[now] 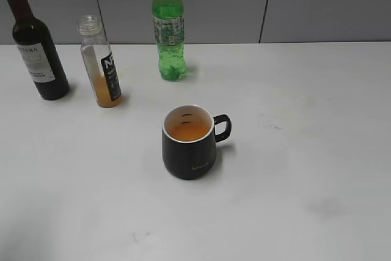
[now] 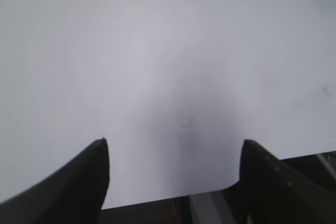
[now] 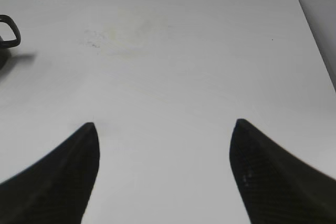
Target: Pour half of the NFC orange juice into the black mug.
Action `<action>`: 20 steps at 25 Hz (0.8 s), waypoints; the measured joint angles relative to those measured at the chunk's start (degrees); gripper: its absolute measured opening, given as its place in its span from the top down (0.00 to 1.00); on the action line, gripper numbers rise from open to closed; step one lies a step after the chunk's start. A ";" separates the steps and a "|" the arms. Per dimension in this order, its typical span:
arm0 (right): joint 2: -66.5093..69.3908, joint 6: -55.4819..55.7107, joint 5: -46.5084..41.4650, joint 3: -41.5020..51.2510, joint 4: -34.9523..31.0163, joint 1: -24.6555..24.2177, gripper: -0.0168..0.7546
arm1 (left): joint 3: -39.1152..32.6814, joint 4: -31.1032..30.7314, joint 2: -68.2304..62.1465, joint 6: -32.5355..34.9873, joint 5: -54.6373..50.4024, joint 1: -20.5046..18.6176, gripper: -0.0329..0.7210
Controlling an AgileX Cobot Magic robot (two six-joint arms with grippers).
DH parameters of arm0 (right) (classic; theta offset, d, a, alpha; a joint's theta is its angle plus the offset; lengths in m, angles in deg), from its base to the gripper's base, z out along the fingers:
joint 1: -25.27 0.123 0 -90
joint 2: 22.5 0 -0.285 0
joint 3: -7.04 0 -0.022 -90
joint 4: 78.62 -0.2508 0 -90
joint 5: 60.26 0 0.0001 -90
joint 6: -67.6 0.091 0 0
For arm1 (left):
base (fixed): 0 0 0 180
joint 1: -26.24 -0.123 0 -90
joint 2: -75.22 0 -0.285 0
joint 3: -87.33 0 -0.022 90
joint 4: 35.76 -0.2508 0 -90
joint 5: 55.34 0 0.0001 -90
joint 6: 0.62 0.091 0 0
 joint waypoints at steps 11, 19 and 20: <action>0.00 0.00 0.00 0.00 0.00 0.00 0.22 | -8.33 -2.36 43.17 -1.97 0.01 0.00 0.18; 0.00 0.00 0.00 0.00 0.00 0.00 0.22 | -19.03 -2.29 57.84 -2.03 1.32 0.00 0.18; 0.00 0.00 0.00 0.00 0.00 0.00 0.22 | -19.69 -1.45 57.84 -2.01 1.79 0.00 0.18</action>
